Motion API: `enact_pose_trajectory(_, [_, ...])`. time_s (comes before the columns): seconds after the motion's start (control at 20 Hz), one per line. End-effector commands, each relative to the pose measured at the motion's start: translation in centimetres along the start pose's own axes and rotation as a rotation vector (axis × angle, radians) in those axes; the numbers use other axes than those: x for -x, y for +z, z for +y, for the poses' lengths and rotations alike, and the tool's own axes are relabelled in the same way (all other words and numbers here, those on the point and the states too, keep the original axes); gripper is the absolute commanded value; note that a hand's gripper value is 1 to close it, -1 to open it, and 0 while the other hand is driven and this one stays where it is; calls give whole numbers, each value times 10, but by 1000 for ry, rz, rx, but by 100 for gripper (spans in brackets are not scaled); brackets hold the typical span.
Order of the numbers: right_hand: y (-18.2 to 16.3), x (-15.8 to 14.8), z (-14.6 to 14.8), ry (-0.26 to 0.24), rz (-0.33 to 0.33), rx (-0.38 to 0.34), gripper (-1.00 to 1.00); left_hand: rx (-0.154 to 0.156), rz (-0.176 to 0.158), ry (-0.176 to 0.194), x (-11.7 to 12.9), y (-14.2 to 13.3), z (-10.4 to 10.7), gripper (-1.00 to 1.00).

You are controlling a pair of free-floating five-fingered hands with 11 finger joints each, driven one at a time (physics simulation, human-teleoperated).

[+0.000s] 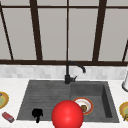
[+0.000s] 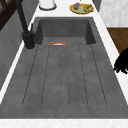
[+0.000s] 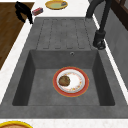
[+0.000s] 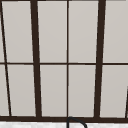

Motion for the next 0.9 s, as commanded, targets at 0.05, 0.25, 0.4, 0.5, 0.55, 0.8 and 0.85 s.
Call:
enact_pose_trajectory(0.05, [20,9,-9,-25,-40,-97,-100,0,0,0,0,0,0,0])
enact_pose_trajectory(0.25, [25,-12,-6,-11,9,-91,-100,0,0,0,0,0,0,0])
enact_pose_trajectory(0.4, [36,-25,-9,0,36,-138,-100,0,0,0,0,0,0,0])
enact_pose_trajectory(0.5, [43,-34,-9,13,39,-168,-100,0,0,0,0,0,0,0])
enact_pose_trajectory(0.55, [46,-38,-10,17,40,-183,-100,0,0,0,0,0,0,0])
enact_pose_trajectory(0.8, [54,-47,-11,20,77,-300,-100,0,0,0,0,0,0,0])
enact_pose_trajectory(0.85, [56,-49,-11,20,76,-325,-100,0,0,0,0,0,0,0])
